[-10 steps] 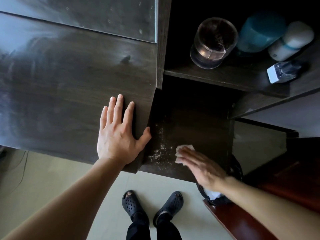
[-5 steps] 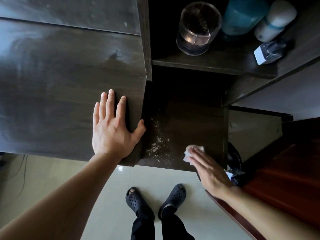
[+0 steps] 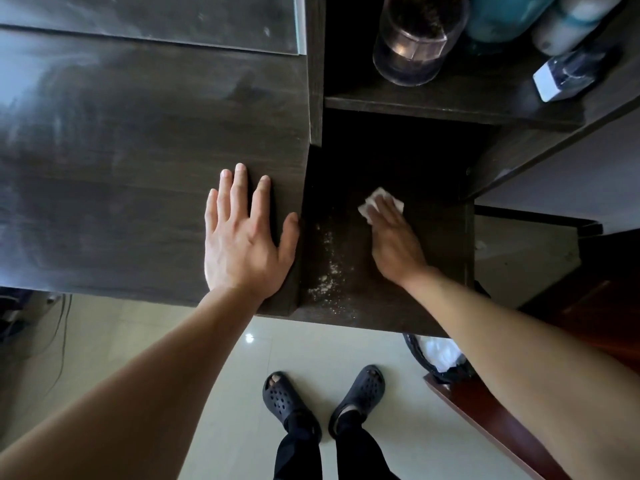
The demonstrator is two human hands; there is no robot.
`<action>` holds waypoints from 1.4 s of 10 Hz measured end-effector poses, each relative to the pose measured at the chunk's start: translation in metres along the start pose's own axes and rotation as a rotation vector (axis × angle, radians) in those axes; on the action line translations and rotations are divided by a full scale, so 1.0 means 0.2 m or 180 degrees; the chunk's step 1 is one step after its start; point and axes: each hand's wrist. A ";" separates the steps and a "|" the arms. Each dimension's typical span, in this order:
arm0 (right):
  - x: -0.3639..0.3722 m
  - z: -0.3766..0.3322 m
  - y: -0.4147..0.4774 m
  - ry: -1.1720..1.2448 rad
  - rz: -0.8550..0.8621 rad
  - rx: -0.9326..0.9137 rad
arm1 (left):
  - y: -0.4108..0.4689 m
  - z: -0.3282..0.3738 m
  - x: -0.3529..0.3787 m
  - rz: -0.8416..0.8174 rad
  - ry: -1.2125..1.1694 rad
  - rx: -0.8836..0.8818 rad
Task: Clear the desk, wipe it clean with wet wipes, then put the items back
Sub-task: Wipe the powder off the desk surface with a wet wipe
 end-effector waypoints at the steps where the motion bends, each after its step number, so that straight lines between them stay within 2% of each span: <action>1: 0.00 -0.18 0.31 0.0199 -0.0276 -0.0044 | -0.03 -0.02 -0.01 0.0111 -0.0189 0.0053; 2: 0.03 -0.31 0.36 0.0234 -0.0249 -0.0139 | -0.12 -0.08 -0.04 0.0142 -0.0185 0.0156; 4: 0.08 -0.17 -0.12 0.0058 -0.0685 -0.1433 | -0.17 -0.12 -0.07 0.0127 -0.0055 0.0080; 5: 0.07 -0.15 0.08 0.0292 -0.0490 -0.1026 | -0.17 -0.12 -0.07 0.0129 -0.0041 0.0072; 6: 0.09 -0.28 0.23 0.0475 -0.0145 -0.0361 | -0.17 -0.12 -0.07 0.0126 -0.0028 0.0059; 7: 0.15 -0.36 0.04 0.0332 -0.0148 -0.0709 | -0.17 -0.13 -0.06 0.0129 -0.0011 0.0086; 8: 0.11 -0.28 -0.26 0.0237 -0.0519 -0.1620 | -0.17 -0.13 -0.07 0.0115 -0.0005 0.0064; 9: 0.02 -0.20 -0.18 0.0349 -0.0681 -0.1480 | -0.17 -0.13 -0.07 0.0092 0.0007 0.0063; 10: -0.08 -0.14 0.15 0.0263 0.0094 -0.0296 | -0.17 -0.13 -0.06 0.0118 0.0012 0.0068; 11: -0.06 -0.14 0.25 0.0096 0.0308 0.0263 | -0.17 -0.13 -0.06 0.0148 -0.0003 0.0077; 12: 0.10 -0.22 -0.07 0.0414 0.0239 -0.0185 | -0.17 -0.13 -0.06 0.0169 -0.0008 0.0065; 13: 0.13 -0.26 -0.44 0.0691 -0.0297 -0.0445 | -0.17 -0.13 -0.06 0.0151 0.0003 0.0072; 14: 0.04 -0.18 -0.43 0.0538 -0.0582 -0.0715 | -0.17 -0.13 -0.06 0.0139 -0.0011 0.0096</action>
Point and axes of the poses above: each hand's wrist, its own y-axis towards the middle knuckle, its own x-axis out of the palm, z = x × y, and after that the axes turned 1 degree about -y, right-handed
